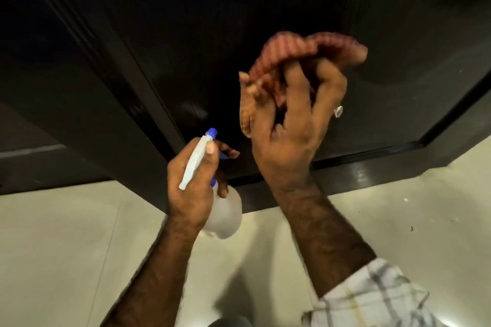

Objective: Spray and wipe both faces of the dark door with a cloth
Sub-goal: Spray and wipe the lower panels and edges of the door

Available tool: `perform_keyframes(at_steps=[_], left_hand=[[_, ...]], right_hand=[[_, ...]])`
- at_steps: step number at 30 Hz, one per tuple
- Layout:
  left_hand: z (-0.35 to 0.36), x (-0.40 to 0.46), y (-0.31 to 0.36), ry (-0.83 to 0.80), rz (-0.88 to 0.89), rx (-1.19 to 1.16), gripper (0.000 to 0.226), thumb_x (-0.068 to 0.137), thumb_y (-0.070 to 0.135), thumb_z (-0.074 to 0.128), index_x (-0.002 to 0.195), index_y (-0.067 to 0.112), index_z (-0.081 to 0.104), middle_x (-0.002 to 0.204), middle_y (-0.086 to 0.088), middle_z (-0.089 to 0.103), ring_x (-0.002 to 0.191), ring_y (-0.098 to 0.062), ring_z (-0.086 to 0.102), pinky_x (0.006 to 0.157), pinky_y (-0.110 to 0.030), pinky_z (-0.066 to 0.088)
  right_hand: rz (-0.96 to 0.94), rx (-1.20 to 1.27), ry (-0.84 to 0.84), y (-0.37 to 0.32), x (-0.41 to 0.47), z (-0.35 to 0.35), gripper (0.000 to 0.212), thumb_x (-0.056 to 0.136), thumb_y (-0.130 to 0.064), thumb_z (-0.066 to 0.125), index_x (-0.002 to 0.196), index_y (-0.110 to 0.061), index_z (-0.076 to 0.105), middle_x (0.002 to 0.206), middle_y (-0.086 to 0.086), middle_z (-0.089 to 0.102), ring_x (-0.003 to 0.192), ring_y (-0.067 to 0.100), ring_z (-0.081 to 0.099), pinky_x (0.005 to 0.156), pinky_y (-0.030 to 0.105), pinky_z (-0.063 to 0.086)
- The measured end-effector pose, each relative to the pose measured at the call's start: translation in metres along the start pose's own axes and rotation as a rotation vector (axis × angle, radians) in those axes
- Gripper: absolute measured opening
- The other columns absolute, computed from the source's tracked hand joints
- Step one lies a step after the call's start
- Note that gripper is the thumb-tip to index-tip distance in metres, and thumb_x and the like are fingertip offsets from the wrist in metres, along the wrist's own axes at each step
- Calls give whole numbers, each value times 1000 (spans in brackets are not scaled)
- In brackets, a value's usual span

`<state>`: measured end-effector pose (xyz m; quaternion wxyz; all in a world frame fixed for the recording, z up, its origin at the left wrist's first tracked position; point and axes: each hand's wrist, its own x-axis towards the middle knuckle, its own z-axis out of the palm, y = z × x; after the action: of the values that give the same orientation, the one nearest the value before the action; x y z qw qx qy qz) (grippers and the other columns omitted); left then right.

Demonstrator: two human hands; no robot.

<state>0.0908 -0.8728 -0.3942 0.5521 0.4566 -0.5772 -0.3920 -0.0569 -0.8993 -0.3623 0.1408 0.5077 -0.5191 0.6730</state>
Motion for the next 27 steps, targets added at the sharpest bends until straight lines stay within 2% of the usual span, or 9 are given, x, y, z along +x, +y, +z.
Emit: perform_keyframes(at_steps=[3,5,8,9,11,14,20,24,27], left_hand=[[-6,5,5,-16,21,-5,33,110,33,47,101,10,71,96,-9,78,45,-29,56,43,-31,50],[-5,5,3,-32,6,-6,38,111,34,46,101,7,70,98,-12,78,43,-33,53,44,-33,50],[5,1,1,-82,-41,23,43,109,41,47,100,6,70,102,-9,78,44,-35,53,47,-36,51],[10,1,4,-107,-54,18,44,109,42,49,100,5,70,102,-9,78,44,-34,53,48,-36,51],[20,2,11,-151,-60,3,45,108,41,51,101,2,70,102,-11,77,44,-33,52,49,-37,50],[39,13,45,-191,-16,-16,45,107,42,50,103,1,70,102,-12,77,44,-33,54,48,-38,51],[48,36,106,-136,128,-57,43,106,41,47,102,5,70,97,-15,76,44,-40,50,43,-34,47],[45,23,94,-109,74,-46,45,106,42,45,102,4,70,99,-14,76,46,-39,51,47,-36,48],[48,12,77,-153,2,-22,48,104,42,47,100,0,70,99,-13,77,46,-35,51,51,-38,49]], right_hand=[[-216,-178,-48,23,-7,2,42,100,-27,74,139,-11,66,139,23,45,121,41,49,108,35,41],[-416,-321,-232,70,-46,-18,46,96,-23,76,140,-17,62,139,15,50,122,37,52,106,44,43],[-214,-392,-528,160,-97,-76,50,99,-19,75,144,-37,66,132,-8,72,124,27,66,115,42,46],[-150,-425,-548,167,-96,-94,47,100,-18,71,144,-35,67,132,4,70,123,37,65,113,48,50],[-92,-478,-452,163,-78,-106,34,98,-21,66,131,-17,69,135,24,49,110,50,62,95,51,61],[-113,-361,-130,103,18,-88,33,98,-29,58,123,-7,63,141,22,35,112,41,50,93,41,49],[-312,-254,130,25,129,-43,40,106,-34,65,133,-5,74,134,34,57,116,49,57,95,56,54],[-222,-272,-206,94,10,-78,23,105,-49,66,123,-36,73,131,8,58,119,40,57,102,58,58],[-104,-291,-391,156,-47,-125,24,101,-13,68,124,-22,67,130,16,56,110,44,65,95,61,60]])
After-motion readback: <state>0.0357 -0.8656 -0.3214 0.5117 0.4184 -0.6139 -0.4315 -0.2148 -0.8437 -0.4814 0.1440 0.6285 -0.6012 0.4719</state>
